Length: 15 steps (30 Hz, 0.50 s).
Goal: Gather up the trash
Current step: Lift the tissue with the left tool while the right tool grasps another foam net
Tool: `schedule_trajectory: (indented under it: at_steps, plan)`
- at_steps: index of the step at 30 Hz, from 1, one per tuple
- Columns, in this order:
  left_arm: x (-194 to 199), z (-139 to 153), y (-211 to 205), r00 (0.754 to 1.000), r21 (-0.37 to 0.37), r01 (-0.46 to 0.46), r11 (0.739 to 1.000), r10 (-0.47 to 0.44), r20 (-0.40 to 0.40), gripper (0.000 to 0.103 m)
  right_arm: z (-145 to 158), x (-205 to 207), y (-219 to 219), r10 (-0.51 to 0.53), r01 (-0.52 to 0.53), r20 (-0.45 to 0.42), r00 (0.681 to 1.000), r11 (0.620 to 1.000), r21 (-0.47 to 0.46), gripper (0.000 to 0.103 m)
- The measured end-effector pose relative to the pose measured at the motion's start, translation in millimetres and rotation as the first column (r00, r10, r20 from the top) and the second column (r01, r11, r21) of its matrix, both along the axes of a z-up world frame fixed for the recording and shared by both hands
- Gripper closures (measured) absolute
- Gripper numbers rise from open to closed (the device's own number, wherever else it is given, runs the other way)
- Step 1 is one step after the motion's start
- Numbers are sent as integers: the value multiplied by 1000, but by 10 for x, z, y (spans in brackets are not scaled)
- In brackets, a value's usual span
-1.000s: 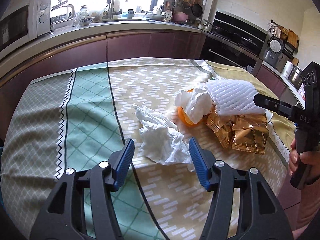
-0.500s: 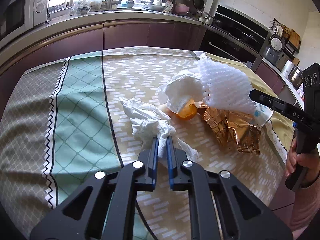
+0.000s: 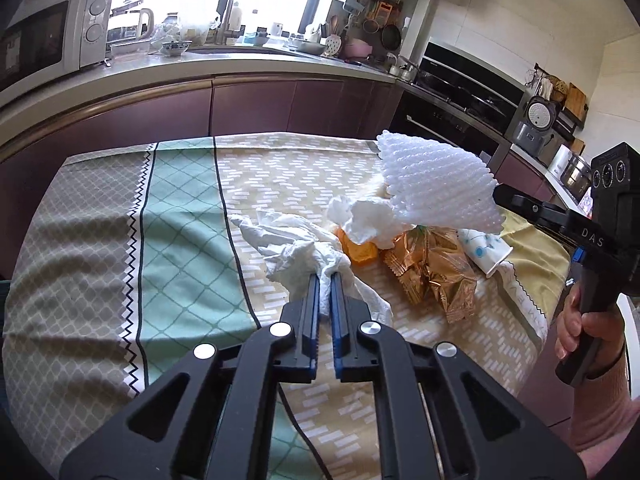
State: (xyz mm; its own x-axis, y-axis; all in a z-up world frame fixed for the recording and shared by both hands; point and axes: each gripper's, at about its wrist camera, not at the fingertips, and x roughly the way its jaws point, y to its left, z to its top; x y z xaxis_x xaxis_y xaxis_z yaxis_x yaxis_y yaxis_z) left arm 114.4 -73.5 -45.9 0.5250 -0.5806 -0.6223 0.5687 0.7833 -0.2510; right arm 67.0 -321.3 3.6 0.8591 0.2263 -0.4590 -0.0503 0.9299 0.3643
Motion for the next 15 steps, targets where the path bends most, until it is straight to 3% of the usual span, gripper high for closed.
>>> schedule_trajectory:
  at_steps: [7, 15]
  plan:
    - [-138, 216, 341, 998, -30, -41, 999, 42, 48, 97, 175, 13, 230, 73, -74, 44, 996, 997, 12, 94]
    - [-235, 373, 1074, 981, -47, -171, 984, 174, 88, 97, 201, 253, 845, 239, -240, 42, 970, 971, 14, 94]
